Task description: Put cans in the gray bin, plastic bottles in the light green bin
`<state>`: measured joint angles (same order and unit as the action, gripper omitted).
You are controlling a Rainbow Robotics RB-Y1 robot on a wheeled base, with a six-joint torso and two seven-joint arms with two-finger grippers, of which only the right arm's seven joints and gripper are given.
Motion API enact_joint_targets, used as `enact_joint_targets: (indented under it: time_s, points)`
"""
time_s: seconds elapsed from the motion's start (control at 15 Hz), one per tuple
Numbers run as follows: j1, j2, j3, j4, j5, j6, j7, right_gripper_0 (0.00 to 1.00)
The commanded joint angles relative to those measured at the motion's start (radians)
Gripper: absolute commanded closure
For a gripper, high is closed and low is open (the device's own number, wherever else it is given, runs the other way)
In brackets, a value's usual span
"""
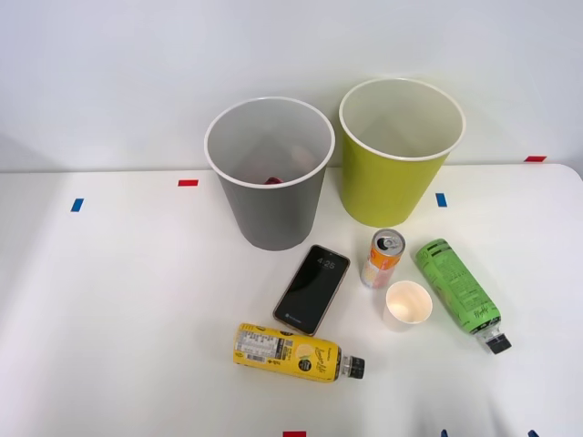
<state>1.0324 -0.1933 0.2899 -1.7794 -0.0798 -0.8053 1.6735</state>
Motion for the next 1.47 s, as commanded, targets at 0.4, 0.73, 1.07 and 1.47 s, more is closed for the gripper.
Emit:
enact_joint_targets:
  time_s: [0.4, 0.73, 1.07, 1.47]
  points:
    - [0.000, 0.000, 0.000, 0.000, 0.000, 0.000, 0.000, 0.00]
    - [0.000, 0.000, 0.000, 0.000, 0.000, 0.000, 0.000, 0.00]
    - [0.000, 0.000, 0.000, 0.000, 0.000, 0.000, 0.000, 0.00]
    - [0.000, 0.000, 0.000, 0.000, 0.000, 0.000, 0.000, 0.00]
